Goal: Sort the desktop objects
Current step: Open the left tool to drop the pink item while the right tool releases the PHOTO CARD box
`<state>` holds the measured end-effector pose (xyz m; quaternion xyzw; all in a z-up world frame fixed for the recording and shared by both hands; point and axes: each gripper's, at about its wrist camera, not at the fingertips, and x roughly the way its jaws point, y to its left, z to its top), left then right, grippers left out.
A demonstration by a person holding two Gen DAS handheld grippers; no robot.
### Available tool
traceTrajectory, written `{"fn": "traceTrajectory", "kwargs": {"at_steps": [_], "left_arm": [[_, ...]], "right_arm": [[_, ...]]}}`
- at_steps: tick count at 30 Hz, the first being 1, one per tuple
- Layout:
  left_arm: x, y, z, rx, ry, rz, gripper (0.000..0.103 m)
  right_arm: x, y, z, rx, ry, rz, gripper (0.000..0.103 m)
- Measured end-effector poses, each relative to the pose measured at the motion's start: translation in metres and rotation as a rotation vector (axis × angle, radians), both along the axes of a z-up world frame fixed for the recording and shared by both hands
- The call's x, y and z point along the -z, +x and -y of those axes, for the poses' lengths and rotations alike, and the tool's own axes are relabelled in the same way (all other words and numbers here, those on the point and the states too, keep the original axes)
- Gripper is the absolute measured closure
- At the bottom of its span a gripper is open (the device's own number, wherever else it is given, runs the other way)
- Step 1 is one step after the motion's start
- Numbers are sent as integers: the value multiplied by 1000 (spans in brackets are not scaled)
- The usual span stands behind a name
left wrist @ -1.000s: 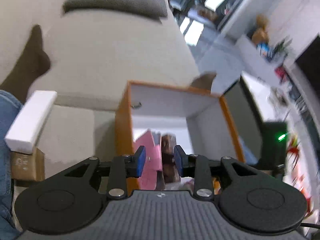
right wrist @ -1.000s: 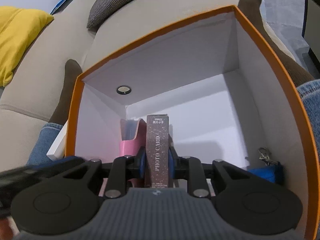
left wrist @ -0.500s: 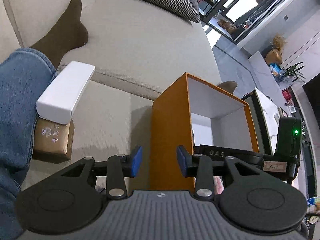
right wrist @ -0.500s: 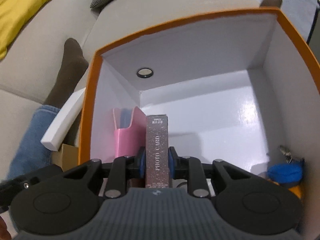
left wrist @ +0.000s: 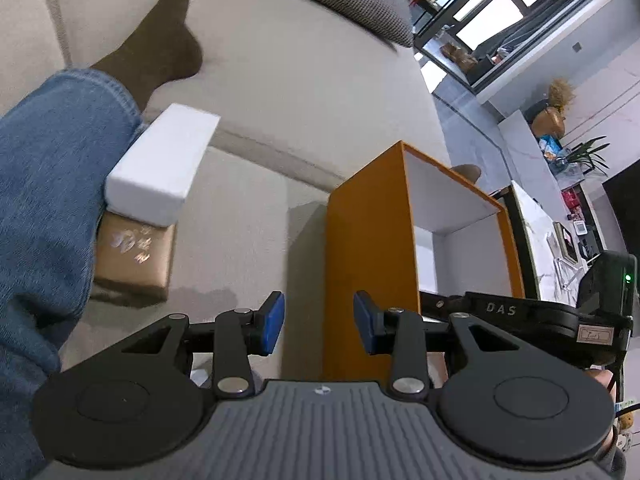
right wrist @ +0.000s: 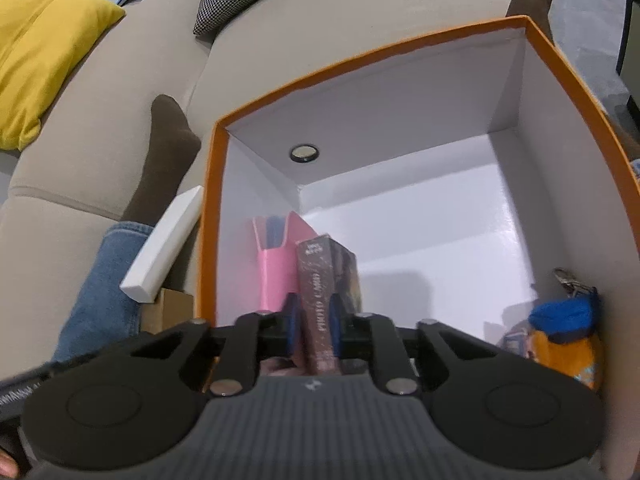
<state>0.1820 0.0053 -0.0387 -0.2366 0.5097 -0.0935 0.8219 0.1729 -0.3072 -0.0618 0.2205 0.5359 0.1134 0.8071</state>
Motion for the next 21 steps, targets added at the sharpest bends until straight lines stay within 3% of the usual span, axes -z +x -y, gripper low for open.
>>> {"fn": "traceTrajectory", "kwargs": {"at_steps": [4,6,14,21], "left_arm": [[6,-3,-2,2,-10,-26,60],[4,-5,-2,6,-6,-19,60],[-8,-16,-15,18,37,-3,60],[-23,-46,-36,8,117,-14,55]], "right_arm": [[3,-3,-5,-23,4,11,103],[6,-3,-7,-34,30,-7,103],[-6,-11,-16,-59,-53,50,100],[-39,-37,-26,-84,-119,162,94]]}}
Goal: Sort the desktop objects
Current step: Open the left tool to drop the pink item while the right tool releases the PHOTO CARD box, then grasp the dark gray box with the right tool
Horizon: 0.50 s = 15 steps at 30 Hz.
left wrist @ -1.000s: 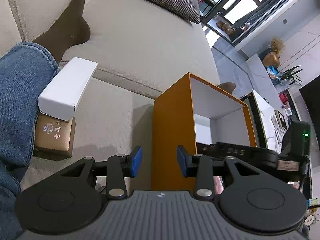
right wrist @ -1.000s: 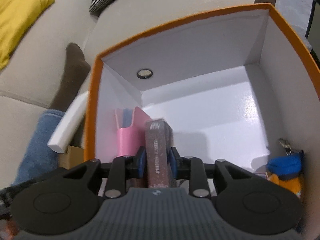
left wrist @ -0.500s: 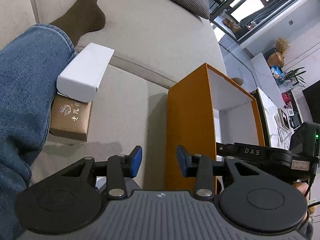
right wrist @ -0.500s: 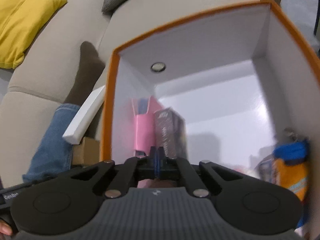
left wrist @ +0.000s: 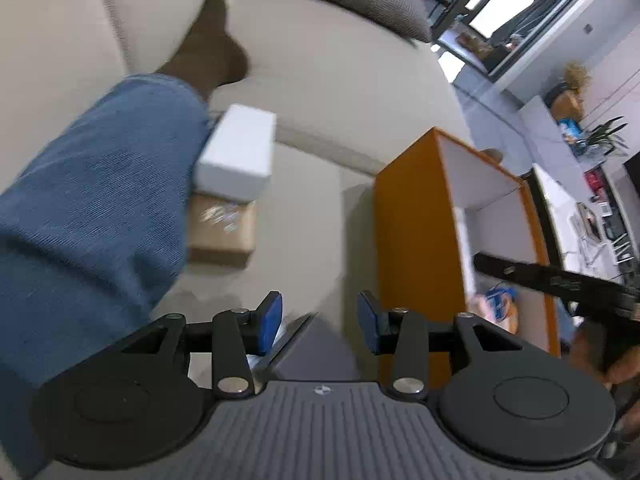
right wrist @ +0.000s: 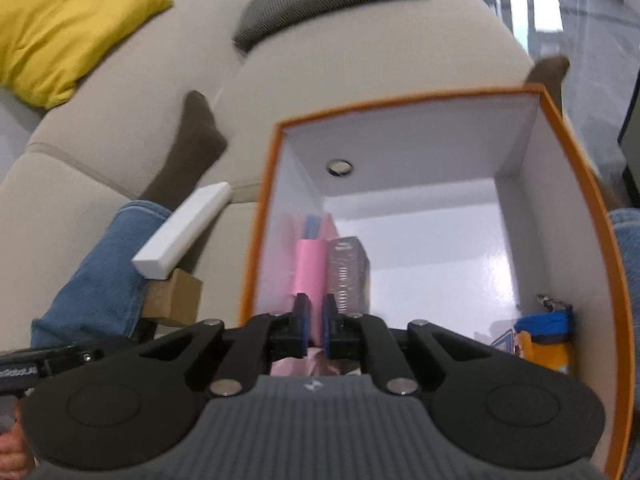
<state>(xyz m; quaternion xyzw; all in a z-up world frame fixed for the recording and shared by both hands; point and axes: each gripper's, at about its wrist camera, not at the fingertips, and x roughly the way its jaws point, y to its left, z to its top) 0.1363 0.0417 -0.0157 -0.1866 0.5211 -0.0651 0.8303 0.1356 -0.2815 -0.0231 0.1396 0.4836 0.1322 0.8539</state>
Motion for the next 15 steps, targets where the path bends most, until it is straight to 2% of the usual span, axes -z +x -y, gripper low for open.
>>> {"fn": "traceTrajectory", "kwargs": {"at_steps": [3,6,9,11,15], "left_arm": [[-2,-14,-6,-7,32,-9,54],[0,-27,-15,-11,56,-16,54],[0,-38,-26,-28,59,-12,54],[1,-43,-30,-19,57,-9,54],[4,-51,-29,11,73,-4,54]], "right_arm": [[-18,-20,-19,-56,-41,69,94],[-31,-41,-52,-172,-87,135,92],[-31,-60,-85,-291,-126,147,90],[-23,-72,-109,-370,-175,142,76],[4,-85,-148,-486,-276,103,66]]}}
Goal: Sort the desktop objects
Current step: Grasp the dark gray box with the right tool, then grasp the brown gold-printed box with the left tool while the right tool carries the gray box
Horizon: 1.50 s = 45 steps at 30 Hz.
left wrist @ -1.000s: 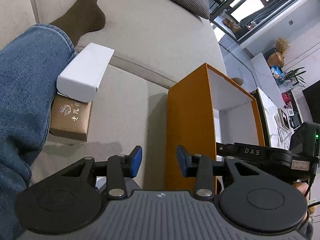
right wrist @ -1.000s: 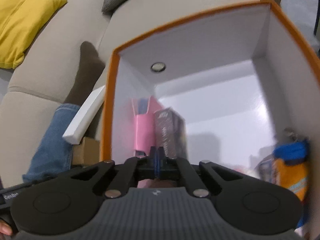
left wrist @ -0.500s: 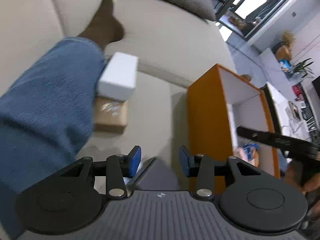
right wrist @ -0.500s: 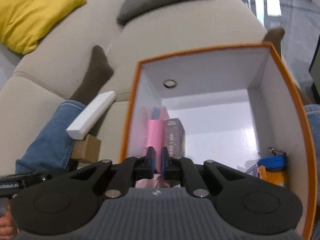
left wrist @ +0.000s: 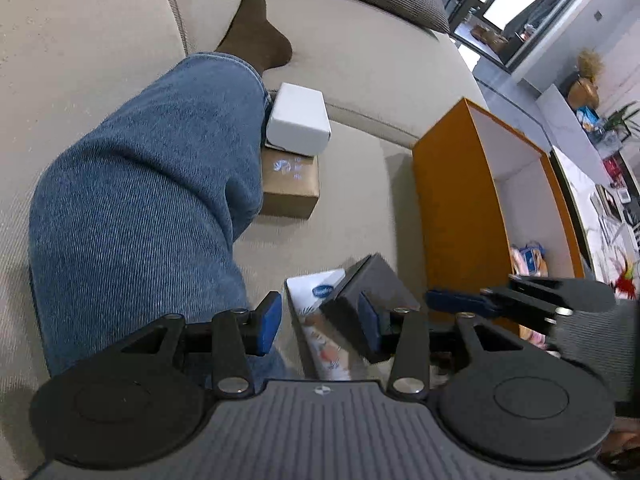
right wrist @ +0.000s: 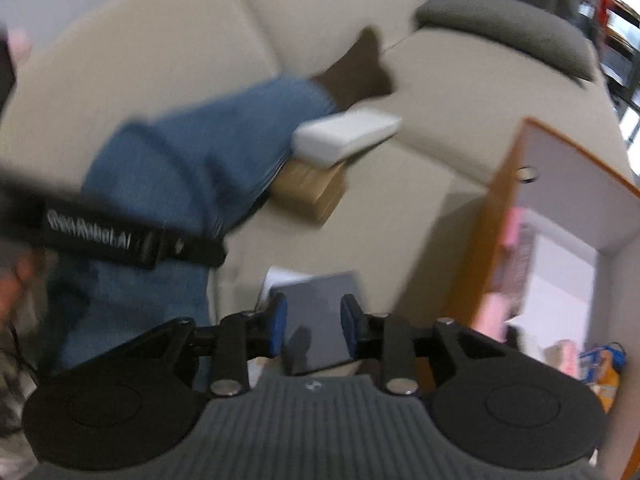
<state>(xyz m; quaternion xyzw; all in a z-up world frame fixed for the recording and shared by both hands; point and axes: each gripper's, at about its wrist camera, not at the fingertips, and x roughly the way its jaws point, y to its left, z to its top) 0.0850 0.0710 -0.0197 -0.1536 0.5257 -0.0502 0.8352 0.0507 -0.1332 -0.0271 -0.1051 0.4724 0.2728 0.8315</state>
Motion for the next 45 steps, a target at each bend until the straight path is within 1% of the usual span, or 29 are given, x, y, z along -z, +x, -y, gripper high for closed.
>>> {"fn": "traceTrajectory", "kwargs": {"at_steps": [2,5,8,10,11,12,13,14,22,25,27,30,32,35,38,40,42,44,45], "left_arm": [[2,-3,-2,4,-1,-2,54],[5,-4,-7,6,-20,-4,54],[5,-4,-9,13,-37,6,54],[5,-3,-12,11,-52,8,54],[6,-3,-13,10,-61,9,54],[5,-3,-14,8,-70,11,54],[5,-3,-15,7,-76,12,54],[4,-3,-16,8,-79,14,54],[3,4,-17,3,-76,20,55],[2,5,-16,2,-68,22,55],[2,7,-15,4,-61,23,55],[2,10,-13,9,-53,19,55],[2,14,-11,12,-54,15,55],[1,20,-7,26,-53,17,55],[2,28,-2,40,-55,10,55],[4,33,0,40,-54,2,55],[7,40,1,31,-52,-4,55],[7,46,3,26,-16,3,55],[7,49,6,29,14,11,55]], "right_arm": [[15,-2,-14,-31,-56,-2,60],[31,-4,-28,-63,-135,26,55],[42,-4,-35,-88,-160,10,48],[50,-3,-41,-93,-194,0,46],[54,-3,-45,-96,-220,8,43],[57,-4,-48,-103,-253,32,43],[61,-3,-50,-108,-285,51,41],[64,-2,-51,-109,-301,58,37],[72,12,-48,-110,-302,48,28],[74,15,-47,-114,-296,41,26],[74,18,-45,-115,-288,34,27],[64,22,-38,-104,-237,1,39],[51,27,-30,-78,-182,-28,52],[37,36,-17,-43,-131,-65,60],[30,44,-4,-10,-109,-84,65],[27,50,1,15,-112,-82,66],[27,52,-1,10,-137,-71,67],[34,52,-11,-20,-217,-34,67],[38,51,-15,-35,-252,-21,67]]}}
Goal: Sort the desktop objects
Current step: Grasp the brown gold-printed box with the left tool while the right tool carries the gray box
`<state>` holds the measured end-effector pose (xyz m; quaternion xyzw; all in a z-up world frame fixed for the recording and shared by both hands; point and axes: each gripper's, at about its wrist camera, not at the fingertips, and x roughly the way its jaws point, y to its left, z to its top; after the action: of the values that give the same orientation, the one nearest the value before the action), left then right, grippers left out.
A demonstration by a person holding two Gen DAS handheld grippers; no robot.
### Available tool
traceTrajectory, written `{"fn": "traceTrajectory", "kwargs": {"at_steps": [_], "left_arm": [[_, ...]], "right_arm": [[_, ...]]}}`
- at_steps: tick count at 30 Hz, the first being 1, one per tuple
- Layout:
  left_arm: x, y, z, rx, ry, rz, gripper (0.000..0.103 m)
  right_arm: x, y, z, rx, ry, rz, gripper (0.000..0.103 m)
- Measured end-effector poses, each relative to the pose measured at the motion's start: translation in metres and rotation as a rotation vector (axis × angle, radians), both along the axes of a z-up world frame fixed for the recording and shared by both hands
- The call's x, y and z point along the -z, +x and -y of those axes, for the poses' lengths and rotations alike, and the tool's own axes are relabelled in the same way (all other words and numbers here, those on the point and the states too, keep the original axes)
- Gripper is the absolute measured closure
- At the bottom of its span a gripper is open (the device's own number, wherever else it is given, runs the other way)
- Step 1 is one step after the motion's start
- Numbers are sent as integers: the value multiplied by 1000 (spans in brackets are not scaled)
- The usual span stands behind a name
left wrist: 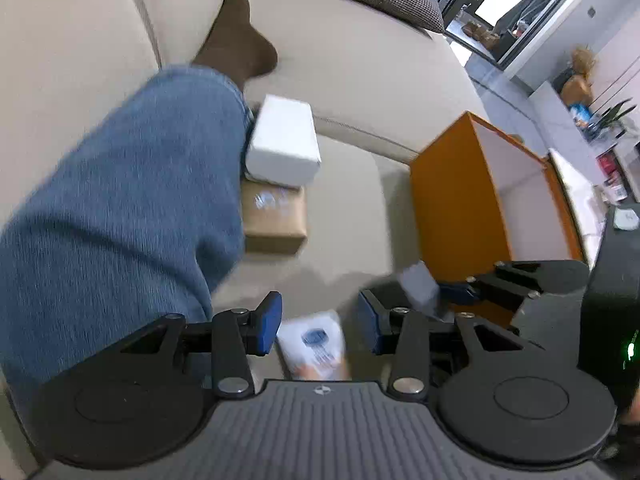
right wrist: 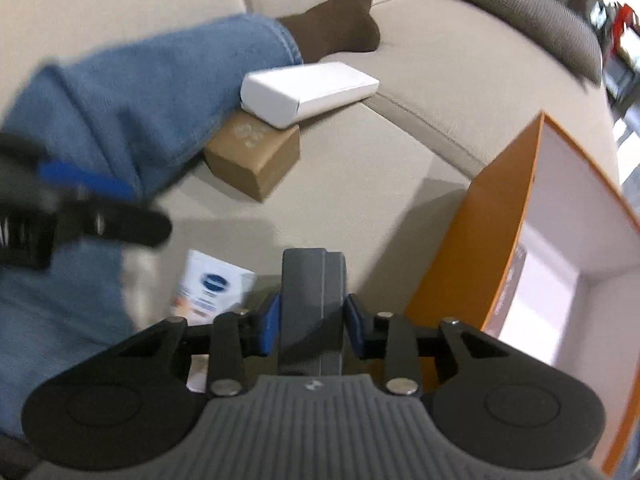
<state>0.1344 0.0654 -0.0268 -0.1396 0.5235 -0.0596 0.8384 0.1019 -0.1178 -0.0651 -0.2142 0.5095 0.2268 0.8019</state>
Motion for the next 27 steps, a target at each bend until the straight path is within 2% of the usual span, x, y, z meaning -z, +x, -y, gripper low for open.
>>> {"fn": "traceTrajectory", "kwargs": {"at_steps": [3,7,10,15,20,25,27], "left_arm": [[2,12,7,32,70,6,53],[9,31,19,49,183,13,38],[16,40,29,66,256,29,33],[29,55,41,36,373,37,31],[36,67,36,-33,392,8,22],[44,78,30,-55,357,-22,13],[47,83,33,-52,369,-28,12]], "right_arm": [[4,3,-1,-7,-11,22,68],[-19,10,15,13,85,40,68],[-39,15,27,17,146,61,68],[-59,25,46,26,238,80,68],[-60,25,57,5,304,61,68],[-57,27,68,-4,350,51,68],[-58,28,71,-5,363,51,68]]}}
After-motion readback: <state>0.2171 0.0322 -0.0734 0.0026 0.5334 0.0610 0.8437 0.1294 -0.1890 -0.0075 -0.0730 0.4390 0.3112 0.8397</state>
